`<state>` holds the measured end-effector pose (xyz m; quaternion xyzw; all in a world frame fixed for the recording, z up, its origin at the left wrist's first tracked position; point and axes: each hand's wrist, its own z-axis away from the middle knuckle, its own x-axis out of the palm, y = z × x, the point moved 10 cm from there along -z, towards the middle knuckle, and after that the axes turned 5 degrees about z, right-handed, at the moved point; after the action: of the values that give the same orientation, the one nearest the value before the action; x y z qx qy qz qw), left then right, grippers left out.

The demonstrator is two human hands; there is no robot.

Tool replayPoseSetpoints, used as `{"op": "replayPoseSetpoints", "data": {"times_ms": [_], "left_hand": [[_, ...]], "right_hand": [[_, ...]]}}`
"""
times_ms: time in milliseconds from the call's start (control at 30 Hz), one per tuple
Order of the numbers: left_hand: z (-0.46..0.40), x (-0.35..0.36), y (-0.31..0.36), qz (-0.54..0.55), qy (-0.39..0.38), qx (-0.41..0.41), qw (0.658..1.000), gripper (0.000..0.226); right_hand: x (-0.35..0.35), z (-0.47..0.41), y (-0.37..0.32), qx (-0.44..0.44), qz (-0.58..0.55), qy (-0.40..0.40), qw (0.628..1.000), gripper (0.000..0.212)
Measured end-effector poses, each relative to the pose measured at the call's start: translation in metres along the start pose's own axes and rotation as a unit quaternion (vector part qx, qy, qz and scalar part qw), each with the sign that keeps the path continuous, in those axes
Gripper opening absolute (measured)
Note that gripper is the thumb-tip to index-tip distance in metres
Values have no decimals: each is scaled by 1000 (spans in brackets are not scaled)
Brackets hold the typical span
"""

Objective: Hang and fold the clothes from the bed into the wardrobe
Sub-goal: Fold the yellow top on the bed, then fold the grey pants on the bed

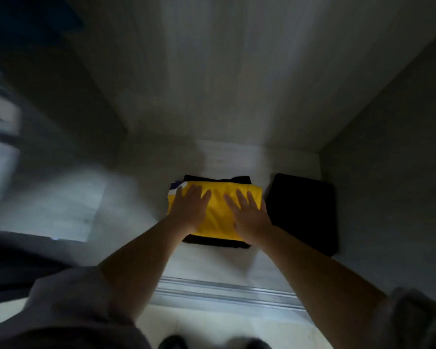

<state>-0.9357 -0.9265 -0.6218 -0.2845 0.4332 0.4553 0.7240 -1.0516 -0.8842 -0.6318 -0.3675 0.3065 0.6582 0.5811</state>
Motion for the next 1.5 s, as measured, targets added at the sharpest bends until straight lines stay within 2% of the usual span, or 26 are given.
{"op": "replayPoseSetpoints", "data": {"times_ms": [100, 167, 367, 533, 633, 800, 933, 1267, 1500], "left_hand": [[36, -108, 23, 29, 80, 3, 996, 40], [64, -171, 27, 61, 79, -18, 995, 33], [162, -332, 40, 100, 75, -32, 992, 32], [239, -398, 50, 137, 53, -38, 988, 44], [274, -421, 53, 145, 70, -43, 986, 42], [316, -433, 60, 119, 90, -18, 989, 34], [344, -439, 72, 142, 85, 13, 986, 28], [426, -447, 139, 67, 98, 182, 976, 27], [507, -439, 270, -10, 82, 328, 941, 32]], "right_hand": [[-94, 46, 7, 13, 1, 19, 1000, 53], [-153, 84, 13, 23, 10, 36, 999, 44], [-300, 197, 18, 43, 5, 66, 997, 38], [-359, 277, 18, 55, -43, 79, 994, 39], [-371, 308, 25, 75, -55, 90, 992, 34], [-374, 353, 29, 90, -72, 93, 989, 45], [-373, 399, 35, 131, -100, 102, 981, 39], [-331, 544, 22, 280, -163, 147, 934, 35], [-265, 697, 54, 424, -212, 141, 869, 31]]}}
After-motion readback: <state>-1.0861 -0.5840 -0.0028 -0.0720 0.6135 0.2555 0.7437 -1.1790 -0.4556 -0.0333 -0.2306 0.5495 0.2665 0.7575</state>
